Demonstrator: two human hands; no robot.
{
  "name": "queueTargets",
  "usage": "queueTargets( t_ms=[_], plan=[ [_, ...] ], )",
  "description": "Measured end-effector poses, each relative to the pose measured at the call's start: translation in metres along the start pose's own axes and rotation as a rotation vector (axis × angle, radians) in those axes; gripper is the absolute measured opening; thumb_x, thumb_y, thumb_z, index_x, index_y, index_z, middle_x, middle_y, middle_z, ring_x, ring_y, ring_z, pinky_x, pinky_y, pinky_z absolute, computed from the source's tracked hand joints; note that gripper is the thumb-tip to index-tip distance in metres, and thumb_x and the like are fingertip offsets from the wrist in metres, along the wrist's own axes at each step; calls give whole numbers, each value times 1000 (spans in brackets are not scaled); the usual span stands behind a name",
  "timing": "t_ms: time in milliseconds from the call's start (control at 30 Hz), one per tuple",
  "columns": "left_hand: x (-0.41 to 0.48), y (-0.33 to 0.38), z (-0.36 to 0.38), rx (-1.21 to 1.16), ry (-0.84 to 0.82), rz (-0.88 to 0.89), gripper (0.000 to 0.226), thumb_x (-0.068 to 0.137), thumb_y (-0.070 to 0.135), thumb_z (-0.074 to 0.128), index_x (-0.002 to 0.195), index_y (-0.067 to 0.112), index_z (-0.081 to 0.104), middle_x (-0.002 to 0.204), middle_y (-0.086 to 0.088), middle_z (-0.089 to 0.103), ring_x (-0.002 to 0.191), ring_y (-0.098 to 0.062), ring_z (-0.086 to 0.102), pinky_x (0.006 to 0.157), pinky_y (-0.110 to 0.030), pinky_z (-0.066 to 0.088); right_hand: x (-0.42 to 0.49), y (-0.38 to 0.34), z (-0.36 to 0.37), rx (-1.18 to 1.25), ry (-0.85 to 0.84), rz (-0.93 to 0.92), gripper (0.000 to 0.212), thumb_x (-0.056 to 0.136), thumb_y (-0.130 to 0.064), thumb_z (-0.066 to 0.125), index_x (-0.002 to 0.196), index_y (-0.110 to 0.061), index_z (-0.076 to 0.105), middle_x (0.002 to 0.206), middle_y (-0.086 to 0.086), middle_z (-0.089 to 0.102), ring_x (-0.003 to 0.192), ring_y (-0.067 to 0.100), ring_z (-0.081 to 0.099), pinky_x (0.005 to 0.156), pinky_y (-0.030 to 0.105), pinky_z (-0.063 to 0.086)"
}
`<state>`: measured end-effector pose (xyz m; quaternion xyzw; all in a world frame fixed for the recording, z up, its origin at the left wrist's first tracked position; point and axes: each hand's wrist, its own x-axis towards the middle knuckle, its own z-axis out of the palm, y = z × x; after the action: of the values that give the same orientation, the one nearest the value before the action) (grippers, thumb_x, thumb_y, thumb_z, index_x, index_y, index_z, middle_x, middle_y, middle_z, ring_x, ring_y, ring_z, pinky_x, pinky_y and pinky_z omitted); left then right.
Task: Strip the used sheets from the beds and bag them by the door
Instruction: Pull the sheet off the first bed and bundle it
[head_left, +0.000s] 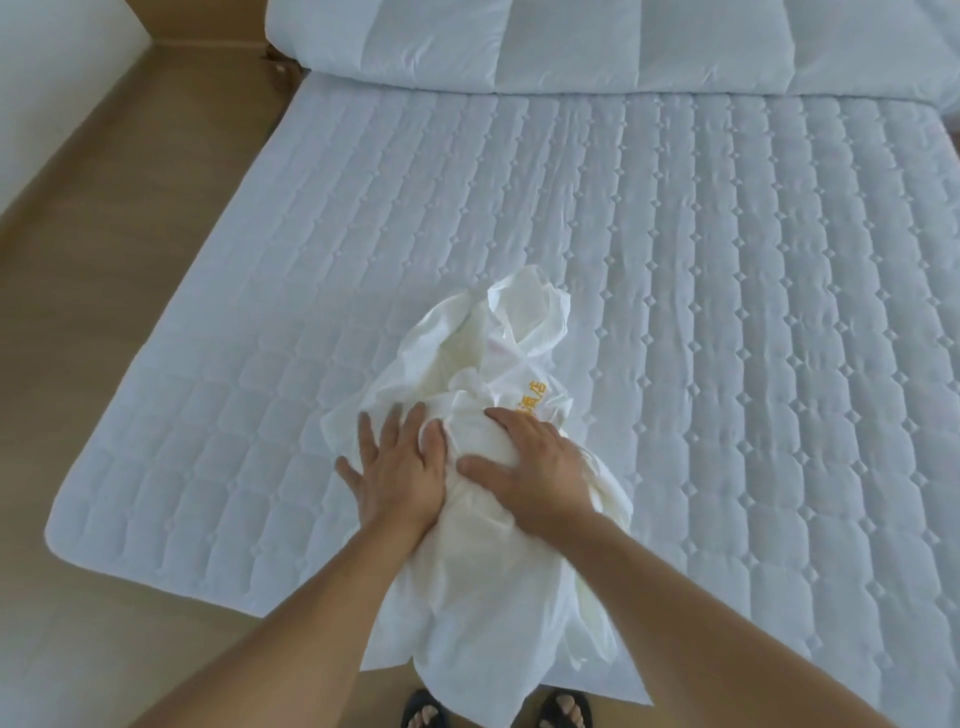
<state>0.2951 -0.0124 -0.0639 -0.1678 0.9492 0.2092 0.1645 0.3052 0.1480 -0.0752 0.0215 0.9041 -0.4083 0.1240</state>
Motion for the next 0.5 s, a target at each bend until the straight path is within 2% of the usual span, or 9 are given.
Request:
queueTargets(
  t_ms=[67, 133, 233, 333, 367, 433, 500],
  plan=[
    [-10, -12, -5, -6, 101, -116, 71, 95, 63, 16, 158, 30, 8, 166, 1, 0, 151, -24, -13, 116, -64, 0, 1, -10, 22, -90, 60, -11, 73, 73, -80, 45, 133, -39, 49, 133, -12, 54, 123, 17, 47, 102, 38, 32],
    [-43, -24, 4, -118, 125, -171, 79, 89, 71, 14, 157, 33, -2, 166, 1, -5, 151, -25, -12, 113, -66, 5, 10, -15, 28, -91, 25, 58, 70, 75, -81, 45, 132, -40, 45, 131, -7, 50, 124, 19, 45, 101, 40, 33],
    [-102, -28, 32, -433, -38, -362, 83, 80, 85, 11, 151, 49, -13, 164, 10, -12, 151, -22, -13, 115, -62, 3, 25, -18, 22, -92, -51, 138, 74, 73, -82, 52, 132, -38, 44, 126, -2, 49, 120, 24, 49, 95, 44, 39],
    [-115, -16, 50, -649, -69, -598, 82, 84, 81, 23, 150, 51, -14, 165, 3, -12, 151, -31, -12, 116, -61, 4, 29, -16, 8, -100, -135, 165, 87, 60, -88, 56, 130, -37, 46, 123, -6, 49, 114, 23, 55, 92, 43, 45],
    [-113, -12, 52, -685, -75, -644, 84, 84, 80, 29, 150, 51, -15, 165, 1, -14, 150, -34, -13, 116, -61, 4, 32, -15, 3, -158, -147, 142, 90, 58, -91, 53, 130, -38, 47, 124, -6, 50, 115, 23, 53, 94, 44, 43],
    [-107, -11, 55, -706, -95, -660, 92, 81, 81, 38, 149, 52, -16, 164, 2, -17, 149, -36, -15, 115, -64, 6, 38, -11, -5, -398, -98, 36, 95, 54, -99, 42, 130, -42, 50, 127, -5, 50, 126, 24, 43, 104, 44, 30],
    [-103, -17, 56, -709, -104, -635, 98, 76, 84, 44, 148, 54, -17, 163, 2, -17, 149, -36, -15, 114, -66, 11, 42, -10, -8, -494, -93, 25, 99, 46, -104, 37, 130, -52, 47, 144, -7, 32, 141, 23, 17, 111, 53, 15]
  ],
)
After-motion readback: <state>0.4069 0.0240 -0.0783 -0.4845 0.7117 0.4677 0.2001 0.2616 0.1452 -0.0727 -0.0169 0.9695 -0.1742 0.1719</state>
